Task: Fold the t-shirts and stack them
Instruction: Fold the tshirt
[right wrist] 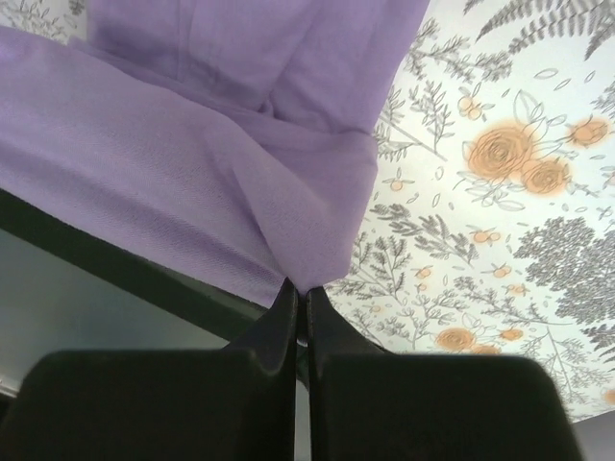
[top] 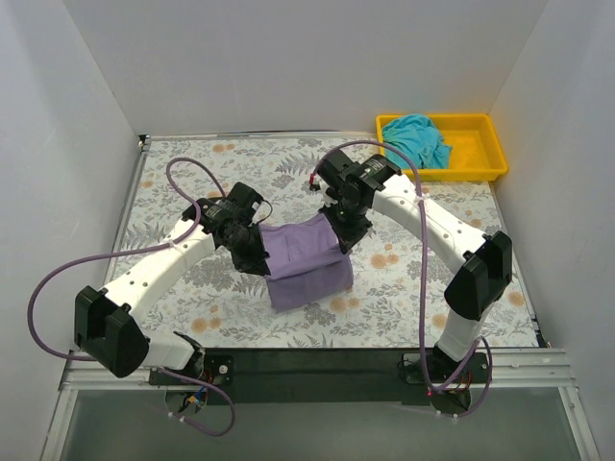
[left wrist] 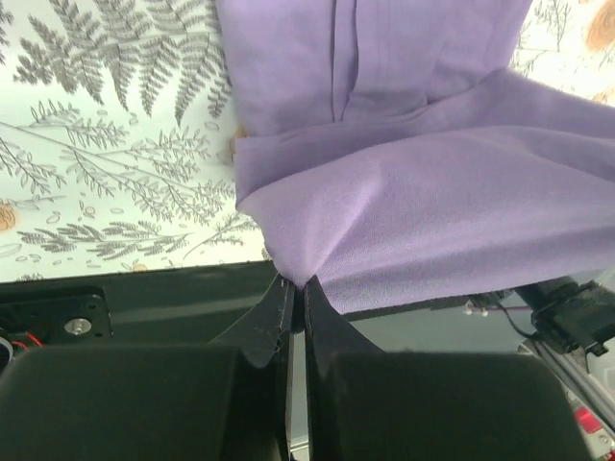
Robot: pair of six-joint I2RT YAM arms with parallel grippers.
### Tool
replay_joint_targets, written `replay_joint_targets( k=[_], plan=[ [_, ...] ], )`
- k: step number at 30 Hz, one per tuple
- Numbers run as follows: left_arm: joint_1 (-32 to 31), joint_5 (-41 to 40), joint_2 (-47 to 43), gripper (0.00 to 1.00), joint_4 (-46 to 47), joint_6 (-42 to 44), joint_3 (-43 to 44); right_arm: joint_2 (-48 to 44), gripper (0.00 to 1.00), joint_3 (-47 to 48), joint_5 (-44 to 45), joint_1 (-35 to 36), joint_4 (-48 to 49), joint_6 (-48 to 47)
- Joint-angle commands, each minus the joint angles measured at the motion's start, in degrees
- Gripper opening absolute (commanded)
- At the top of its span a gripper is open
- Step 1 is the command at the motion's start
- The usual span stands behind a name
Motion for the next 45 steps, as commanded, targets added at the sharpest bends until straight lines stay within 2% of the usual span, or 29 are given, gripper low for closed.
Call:
replay_joint_targets(
  k=[1, 9, 12, 25, 37, 40, 41, 44, 45],
  plan=[
    [2.01, -3.98, 1.44, 0.00, 0.95, 2.92, 2.30, 2.22, 0.01, 4.77, 5.33, -1.38, -2.72, -2.44],
    [6.05, -5.74, 4.96, 0.00, 5.35, 4.94, 5.11, 8.99, 0.01, 15.14, 9.19, -2.35, -1.76, -3.14],
    [7.63, -6.45, 5.93, 0.00, 7.55, 5.56, 5.20, 10.40, 0.01, 16.03, 10.17, -2.70, 0.69, -3.67],
    [11.85, -9.79, 10.41, 0.00, 19.58, 6.27, 0.99, 15.06, 0.01, 11.46, 12.89, -3.84, 16.25, -4.90],
    [14.05, -11.72, 16.12, 0.00, 29.86, 6.88, -2.44, 20.25, 0.01, 7.24, 13.51, -5.51, 24.69, -4.82],
    [14.23, -12.07, 17.26, 0.00, 32.15, 7.32, -2.79, 20.77, 0.11, 6.72, 13.07, -5.95, 26.54, -4.12],
    [14.23, -12.33, 17.88, 0.00, 32.33, 7.41, -2.71, 20.86, 0.21, 6.89, 13.16, -6.13, 26.72, -3.94],
    [14.14, -12.25, 19.03, 0.16, 33.21, 8.55, -2.01, 20.69, 0.35, 7.50, 13.86, -6.30, 27.07, -3.24],
    [14.14, -12.42, 18.50, 0.30, 33.22, 8.81, -1.92, 20.08, 0.37, 7.77, 13.86, -6.30, 26.98, -3.15]
  ],
)
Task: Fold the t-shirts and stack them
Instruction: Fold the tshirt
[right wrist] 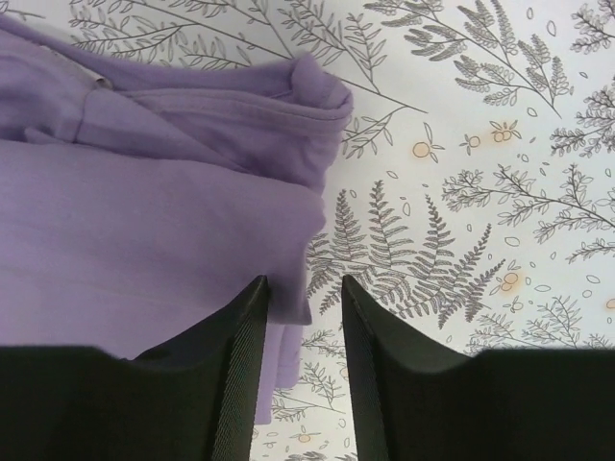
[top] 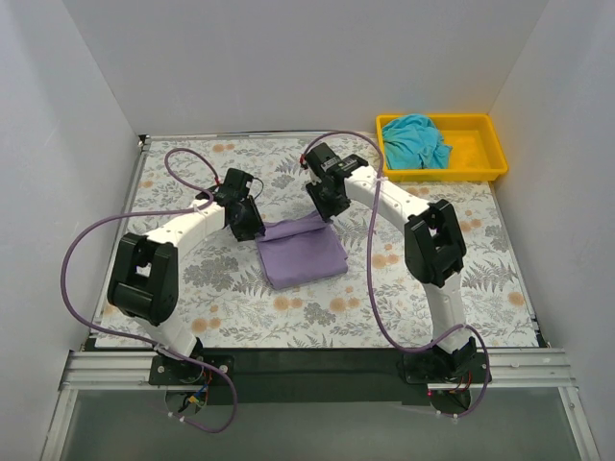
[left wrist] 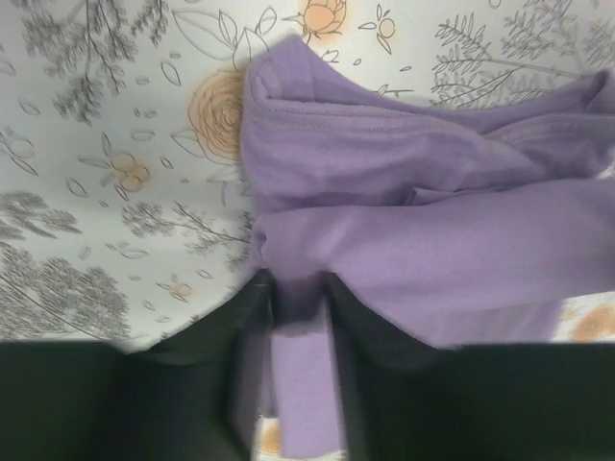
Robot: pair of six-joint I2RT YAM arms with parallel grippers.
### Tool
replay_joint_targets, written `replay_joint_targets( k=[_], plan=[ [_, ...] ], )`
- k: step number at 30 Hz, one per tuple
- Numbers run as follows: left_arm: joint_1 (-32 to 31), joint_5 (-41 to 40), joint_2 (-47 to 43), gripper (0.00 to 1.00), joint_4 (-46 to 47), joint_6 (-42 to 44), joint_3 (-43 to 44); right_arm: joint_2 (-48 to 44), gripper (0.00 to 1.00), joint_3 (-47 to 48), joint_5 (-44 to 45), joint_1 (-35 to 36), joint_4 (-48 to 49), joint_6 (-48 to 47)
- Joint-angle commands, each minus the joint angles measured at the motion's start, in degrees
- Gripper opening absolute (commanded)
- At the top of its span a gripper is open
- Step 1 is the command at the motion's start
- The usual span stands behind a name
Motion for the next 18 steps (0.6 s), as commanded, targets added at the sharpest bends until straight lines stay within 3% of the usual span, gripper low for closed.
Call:
replay_joint_targets(
  k=[1, 4, 5, 9, 10, 13, 18],
  plan=[
    [0.78, -3.59, -1.13, 0.40, 1.81, 1.75, 0.86, -2.00, 0.38, 1.38, 2.12, -0.73, 1.74, 0.50],
    [0.78, -4.47, -5.24, 0.73, 1.54, 2.63, 1.56, -5.60, 0.40, 0.69, 1.42, -0.73, 3.05, 0.68],
    [0.87, -4.48, -6.57, 0.76, 1.46, 3.33, 1.48, -6.74, 0.40, -0.19, 1.07, -0.73, 3.75, 0.33],
    [0.26, -2.03, -12.11, 0.77, 0.66, 4.12, -0.09, -14.02, 0.40, -8.60, -4.62, -0.73, 8.67, 0.33],
    [0.08, 2.34, -13.16, 0.77, 0.84, 4.30, -0.80, -15.18, 0.40, -10.29, -5.86, -0.64, 9.73, 0.42],
    [-1.40, 10.95, -15.63, 0.67, 1.63, 4.48, -3.96, -19.92, 0.40, -18.20, -13.86, -0.64, 15.44, 0.24],
    [-3.00, 13.63, -16.61, 0.52, 4.79, 4.74, -9.77, -21.43, 0.39, -24.45, -20.98, -0.73, 20.80, -0.89]
  ],
)
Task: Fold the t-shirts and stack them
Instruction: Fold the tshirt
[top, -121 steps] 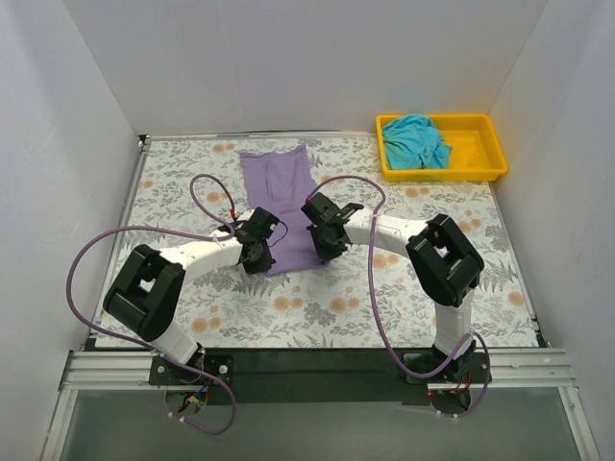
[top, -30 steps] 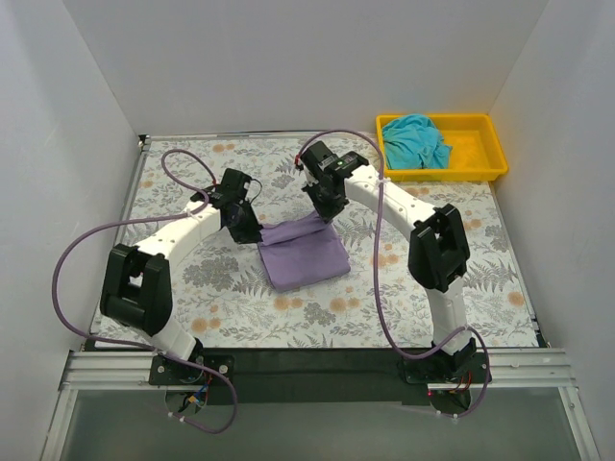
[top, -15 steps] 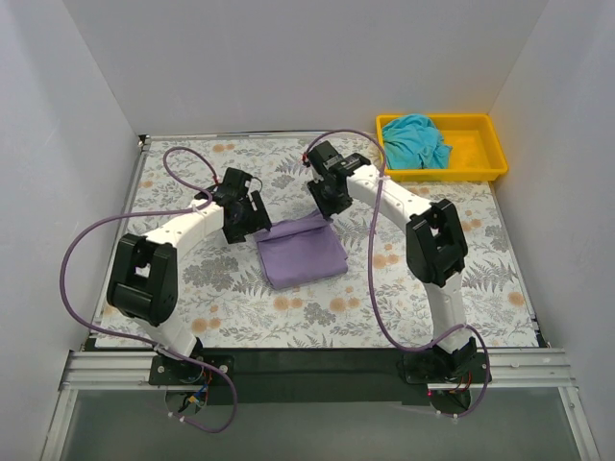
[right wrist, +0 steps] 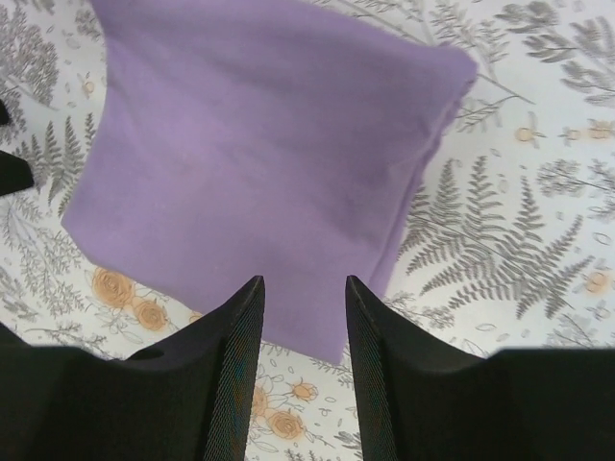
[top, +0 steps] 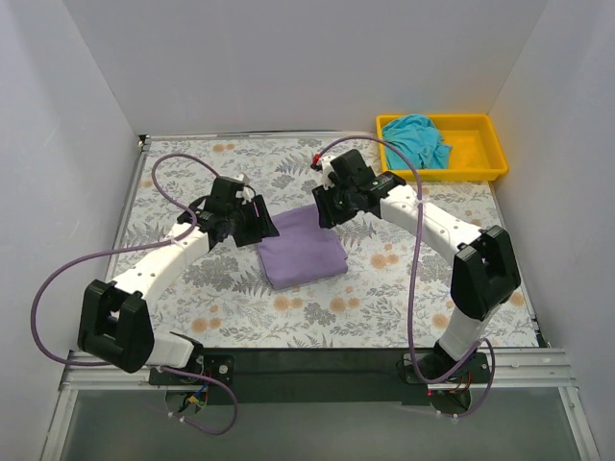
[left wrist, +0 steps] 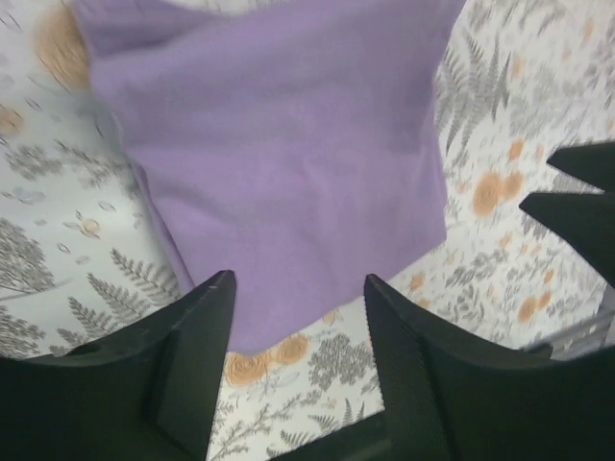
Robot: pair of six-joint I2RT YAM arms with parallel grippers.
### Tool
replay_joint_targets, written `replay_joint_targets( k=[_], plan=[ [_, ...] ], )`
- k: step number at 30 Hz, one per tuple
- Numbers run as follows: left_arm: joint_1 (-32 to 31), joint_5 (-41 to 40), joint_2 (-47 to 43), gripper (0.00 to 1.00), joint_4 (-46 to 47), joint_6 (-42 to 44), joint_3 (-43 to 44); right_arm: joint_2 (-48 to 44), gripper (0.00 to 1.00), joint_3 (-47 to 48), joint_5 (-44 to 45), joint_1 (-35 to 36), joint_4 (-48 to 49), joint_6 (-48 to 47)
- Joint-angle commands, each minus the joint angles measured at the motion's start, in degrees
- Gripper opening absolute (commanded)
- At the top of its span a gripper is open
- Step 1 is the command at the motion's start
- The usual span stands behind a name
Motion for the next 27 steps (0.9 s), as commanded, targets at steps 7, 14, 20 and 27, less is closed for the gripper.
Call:
replay_joint_targets(
  k=[7, 14, 20, 27],
  plan=[
    [1.09, -1.00, 13.11, 0.38, 7.55, 4.36, 4.17, 8.91, 0.39, 1.08, -15.52, -2.53, 13.16, -1.28],
    [4.70, 1.55, 30.78, 0.37, 9.76, 6.30, 16.13, 21.22, 0.38, 9.53, -18.69, -6.84, 16.51, 1.79],
    [5.50, 4.19, 32.32, 0.47, 10.37, 6.83, 20.19, 20.54, 0.38, 10.68, -19.92, -8.69, 18.45, 5.40],
    [5.50, 4.01, 15.38, 0.61, 14.40, 2.26, 11.94, 15.35, 0.40, 2.33, -28.96, -8.25, 32.06, 16.99]
  ],
)
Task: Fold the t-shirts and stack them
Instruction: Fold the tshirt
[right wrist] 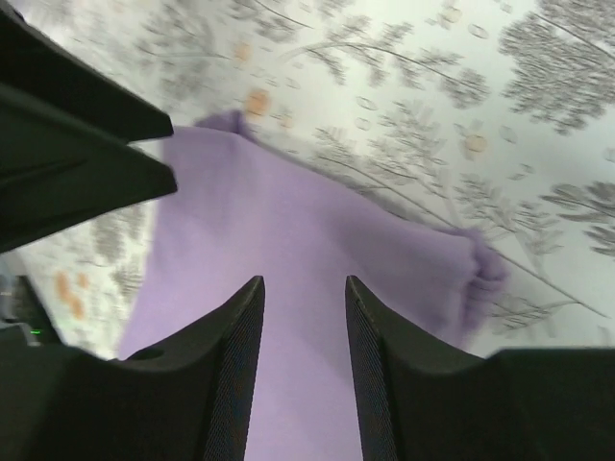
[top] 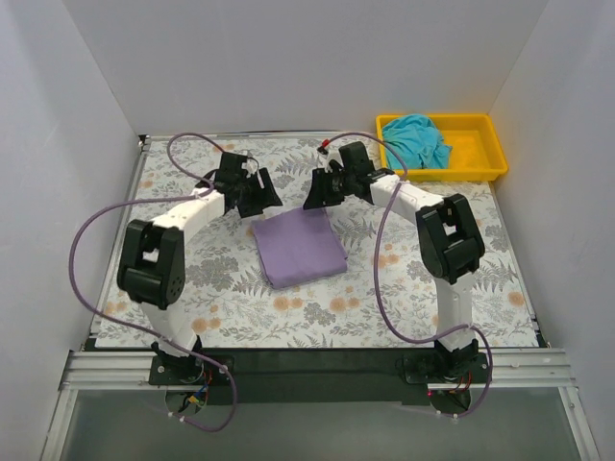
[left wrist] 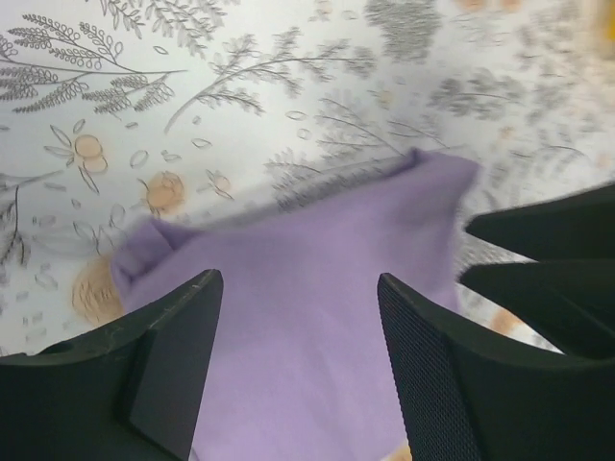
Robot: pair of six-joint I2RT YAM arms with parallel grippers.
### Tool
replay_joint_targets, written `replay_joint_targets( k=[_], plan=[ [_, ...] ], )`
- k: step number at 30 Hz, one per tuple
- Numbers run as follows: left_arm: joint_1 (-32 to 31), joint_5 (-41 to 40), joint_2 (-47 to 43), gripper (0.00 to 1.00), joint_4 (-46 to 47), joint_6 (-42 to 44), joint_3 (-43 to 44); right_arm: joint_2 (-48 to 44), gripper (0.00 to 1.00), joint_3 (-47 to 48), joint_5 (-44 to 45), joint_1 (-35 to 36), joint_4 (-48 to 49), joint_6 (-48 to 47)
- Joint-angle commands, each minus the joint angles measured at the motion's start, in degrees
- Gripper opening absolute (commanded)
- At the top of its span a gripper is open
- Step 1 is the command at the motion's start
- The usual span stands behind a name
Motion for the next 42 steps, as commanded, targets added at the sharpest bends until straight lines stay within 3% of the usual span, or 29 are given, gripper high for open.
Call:
replay_joint_targets(
  k=[1, 3, 4, 9, 18, 22, 25, 28, 34, 38, 42],
  plan=[
    [-0.10, 0.51, -12.67, 0.62, 4.23, -2.29, -4.03, -5.09, 0.40, -3.64, -6.94, 0.89, 13.84, 9.13],
    [-0.01, 0.25, -14.70, 0.61, 4.76, -2.73, -7.63, -4.48, 0.41, -4.79, -8.52, 1.06, 16.51, 10.90],
    [0.08, 0.16, -15.31, 0.56, 4.85, -2.82, -8.51, -4.04, 0.41, -4.62, -8.70, 1.15, 17.40, 11.60],
    [1.22, 1.91, -11.20, 0.45, 7.56, -3.26, -12.73, 1.05, 0.41, -2.16, -8.09, 0.72, 17.76, 12.14],
    [5.26, 4.47, 4.70, 0.27, 12.84, -3.61, -9.40, 8.35, 0.40, -6.10, -6.16, -3.85, 23.37, 16.09],
    [6.14, 5.26, 6.39, 0.27, 13.37, -4.05, -9.93, 9.50, 0.40, -8.39, -6.33, -5.35, 24.79, 16.36],
    [6.32, 6.22, 3.51, 0.29, 13.20, -3.79, -10.19, 8.01, 0.40, -9.36, -7.65, -5.97, 25.05, 16.36],
    [6.23, 5.35, -1.49, 0.41, 11.71, -3.08, -10.19, 3.80, 0.39, -10.50, -8.79, -5.97, 25.05, 16.36],
    [3.87, 4.30, -11.26, 0.52, 6.08, -4.13, -10.72, -6.92, 0.40, -17.87, -10.90, -3.78, 25.40, 16.71],
    [-0.88, 3.24, -18.73, 0.52, 3.71, -7.91, -14.23, -13.51, 0.40, -25.08, -12.74, 0.00, 27.77, 18.55],
    [-6.51, 3.59, -23.22, 0.41, 4.31, -12.30, -20.20, -16.25, 0.39, -31.50, -13.80, 3.17, 30.93, 19.87]
  ],
)
